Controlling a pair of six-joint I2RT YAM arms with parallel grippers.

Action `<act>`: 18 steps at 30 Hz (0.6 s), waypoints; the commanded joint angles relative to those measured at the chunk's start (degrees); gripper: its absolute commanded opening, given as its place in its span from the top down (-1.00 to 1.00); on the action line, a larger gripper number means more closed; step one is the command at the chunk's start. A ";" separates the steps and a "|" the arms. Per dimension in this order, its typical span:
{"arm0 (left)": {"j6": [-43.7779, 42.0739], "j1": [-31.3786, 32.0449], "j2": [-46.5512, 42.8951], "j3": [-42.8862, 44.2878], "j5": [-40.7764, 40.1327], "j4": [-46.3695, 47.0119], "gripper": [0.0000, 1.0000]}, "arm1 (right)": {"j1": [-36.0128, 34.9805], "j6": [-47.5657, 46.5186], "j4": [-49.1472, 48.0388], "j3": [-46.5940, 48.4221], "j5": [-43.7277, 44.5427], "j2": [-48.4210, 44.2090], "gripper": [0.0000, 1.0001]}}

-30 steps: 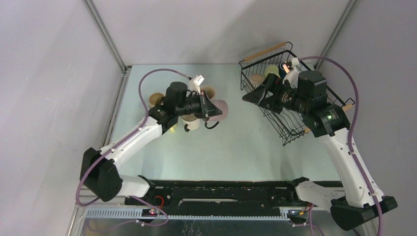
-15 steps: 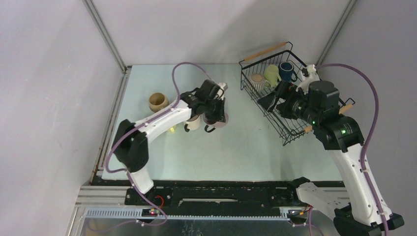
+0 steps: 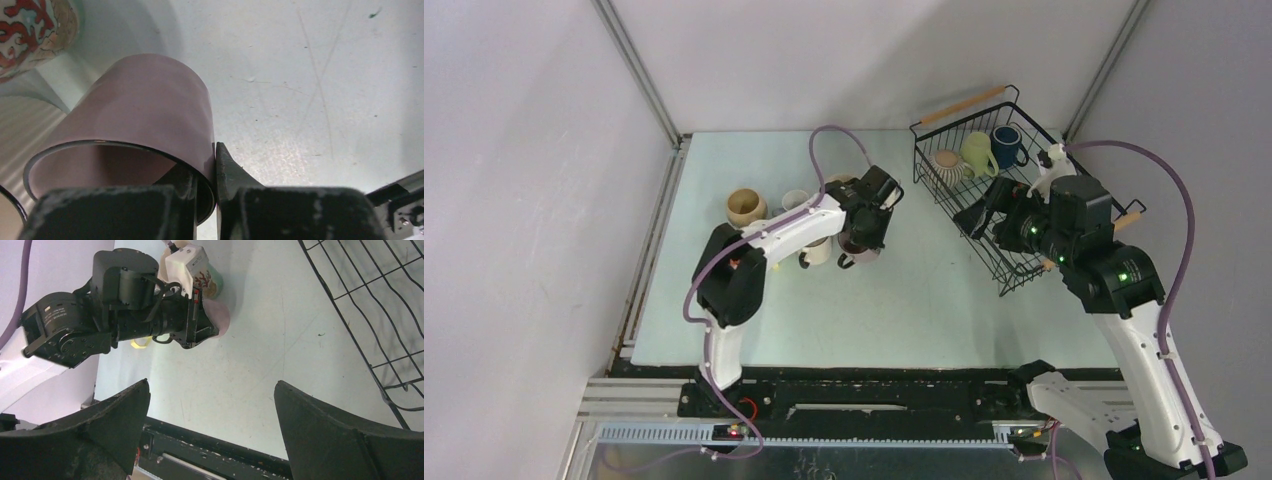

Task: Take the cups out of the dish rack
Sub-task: Place the cup at the center of the board.

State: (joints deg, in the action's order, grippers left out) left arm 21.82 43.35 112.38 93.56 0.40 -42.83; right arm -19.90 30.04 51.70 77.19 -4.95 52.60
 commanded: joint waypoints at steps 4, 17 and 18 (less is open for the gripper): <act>-3.49 -0.02 1.99 5.88 -4.15 -1.57 1.00 | 0.22 -1.02 -0.90 -0.01 0.56 -0.22 -0.99; -5.13 -0.08 5.90 7.03 -5.51 -3.05 0.91 | 0.24 -0.80 -0.90 -0.47 0.48 0.13 -0.99; -5.17 -0.09 6.11 7.14 -5.44 -3.09 0.86 | 0.27 -0.79 -0.85 -0.50 0.47 0.12 -0.99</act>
State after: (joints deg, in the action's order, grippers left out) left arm 18.41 43.33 118.43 96.44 -3.03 -46.37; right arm -19.90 30.04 51.66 76.86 -4.97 52.73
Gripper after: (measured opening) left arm 0.104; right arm 0.999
